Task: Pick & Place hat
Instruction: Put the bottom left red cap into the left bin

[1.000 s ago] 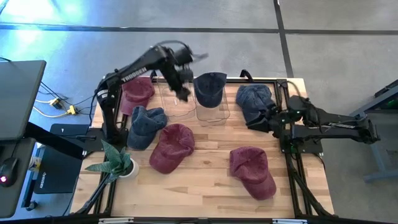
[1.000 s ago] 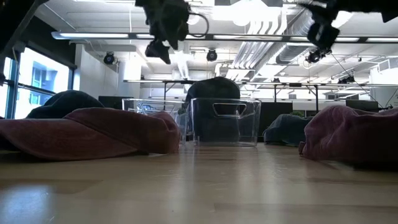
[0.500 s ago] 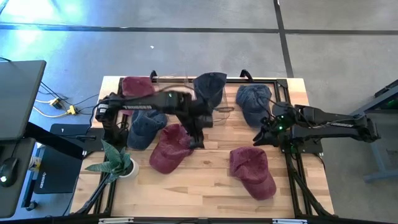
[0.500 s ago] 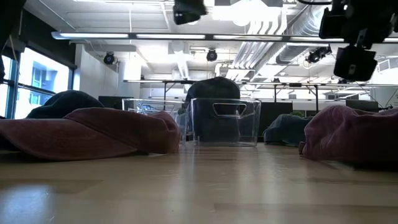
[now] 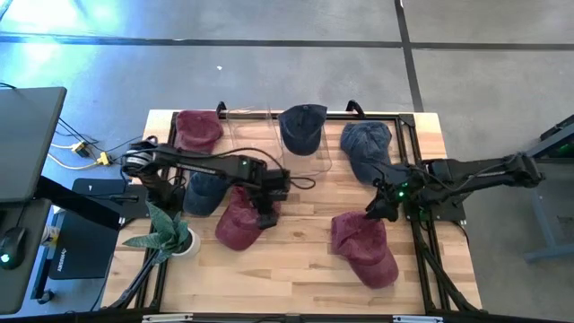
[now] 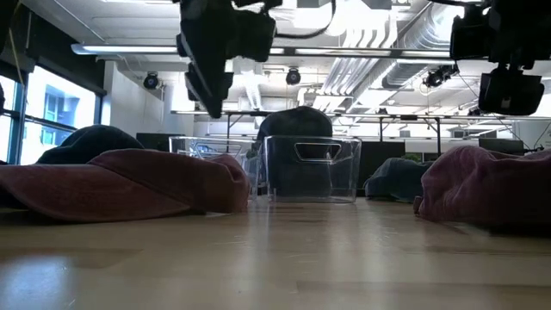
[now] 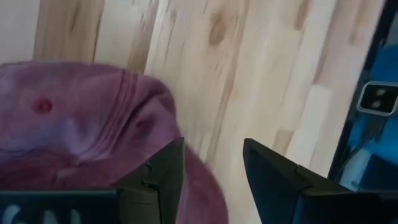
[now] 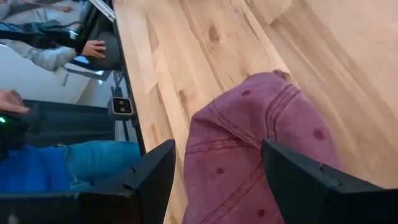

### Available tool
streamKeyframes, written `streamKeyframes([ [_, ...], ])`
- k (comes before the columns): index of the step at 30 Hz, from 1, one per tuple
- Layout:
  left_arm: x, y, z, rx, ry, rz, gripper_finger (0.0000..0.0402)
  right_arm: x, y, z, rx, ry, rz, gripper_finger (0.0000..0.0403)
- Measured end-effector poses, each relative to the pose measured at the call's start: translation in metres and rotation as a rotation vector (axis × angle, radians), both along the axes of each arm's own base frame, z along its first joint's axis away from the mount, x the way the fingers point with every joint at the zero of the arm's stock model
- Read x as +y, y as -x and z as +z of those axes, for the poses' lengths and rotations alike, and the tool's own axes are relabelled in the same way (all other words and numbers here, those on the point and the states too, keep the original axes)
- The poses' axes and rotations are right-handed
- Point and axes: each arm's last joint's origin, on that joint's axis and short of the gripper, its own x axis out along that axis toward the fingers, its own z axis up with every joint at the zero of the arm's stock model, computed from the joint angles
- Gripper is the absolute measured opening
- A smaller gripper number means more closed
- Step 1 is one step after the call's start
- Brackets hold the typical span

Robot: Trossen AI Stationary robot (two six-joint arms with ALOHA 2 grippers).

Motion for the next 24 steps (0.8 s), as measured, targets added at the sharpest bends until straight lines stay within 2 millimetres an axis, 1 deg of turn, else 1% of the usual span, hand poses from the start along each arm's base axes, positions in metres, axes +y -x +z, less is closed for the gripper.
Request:
streamKeyframes([
  [2,-0.001,0.021,0.000,0.035,-0.038,0.010,0.0158,0.005,-0.007,-0.002,0.007,-0.005,-0.006,0.0232],
  [4,-0.001,0.030,0.005,-0.016,-0.066,0.029,0.0158,0.010,-0.015,-0.004,0.012,-0.017,-0.009,0.0232],
  [5,0.000,0.038,0.005,-0.021,-0.087,0.044,0.0158,0.012,-0.020,-0.005,0.005,-0.024,-0.015,0.0232],
  [7,0.003,0.060,0.000,0.038,-0.130,0.067,0.0158,0.017,-0.030,-0.006,-0.016,-0.036,-0.035,0.0232],
  [9,0.008,0.066,-0.002,-0.007,-0.161,0.094,0.0158,0.022,-0.041,-0.008,-0.040,-0.045,-0.055,0.0232],
  [11,0.014,0.079,-0.013,0.059,-0.193,0.131,0.0158,0.026,-0.053,-0.009,-0.079,-0.070,-0.075,0.0232],
  [14,0.025,0.081,-0.031,0.082,-0.233,0.214,0.0159,0.031,-0.068,-0.011,-0.131,-0.100,-0.106,0.0232],
  [16,0.031,0.087,-0.043,0.135,-0.272,0.226,0.0164,0.034,-0.076,-0.011,-0.179,-0.116,-0.120,0.0232],
  [18,0.037,0.082,-0.050,0.114,-0.293,0.242,0.0173,0.036,-0.084,-0.012,-0.213,-0.132,-0.145,0.0232],
  [20,0.042,0.087,-0.055,0.169,-0.307,0.259,0.0187,0.038,-0.090,-0.008,-0.234,-0.132,-0.153,0.0232],
  [22,0.046,0.085,-0.057,0.170,-0.310,0.294,0.0206,0.040,-0.098,-0.004,-0.241,-0.122,-0.154,0.0232],
  [24,0.047,0.090,-0.058,0.222,-0.321,0.323,0.0226,0.042,-0.106,0.002,-0.261,-0.105,-0.157,0.0232],
])
